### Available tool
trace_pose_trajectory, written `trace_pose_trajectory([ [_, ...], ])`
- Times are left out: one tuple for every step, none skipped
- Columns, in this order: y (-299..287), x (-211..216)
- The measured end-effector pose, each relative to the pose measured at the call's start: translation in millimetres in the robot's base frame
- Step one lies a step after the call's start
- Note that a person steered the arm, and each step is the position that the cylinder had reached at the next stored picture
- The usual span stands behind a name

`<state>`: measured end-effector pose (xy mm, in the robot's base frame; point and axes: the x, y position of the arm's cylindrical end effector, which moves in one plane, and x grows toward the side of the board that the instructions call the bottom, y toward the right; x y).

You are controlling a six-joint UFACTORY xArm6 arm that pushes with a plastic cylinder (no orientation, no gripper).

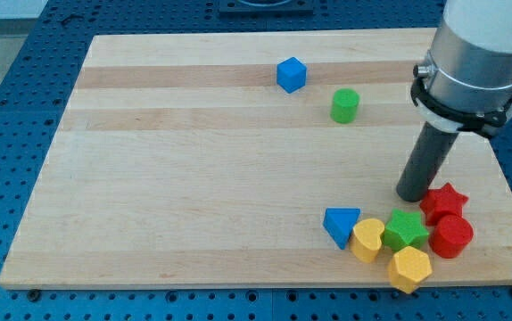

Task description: Slide the green circle towards the center

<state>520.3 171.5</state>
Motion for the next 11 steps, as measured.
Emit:
trace_pose_trajectory([
  [0,6],
  [0,12],
  [0,16],
  [-4,12],
  [-9,-20],
  [-9,-60],
  [-18,-109],
  [-33,-159],
  [-71,-175],
  [-102,-170],
  [-108,-144],
])
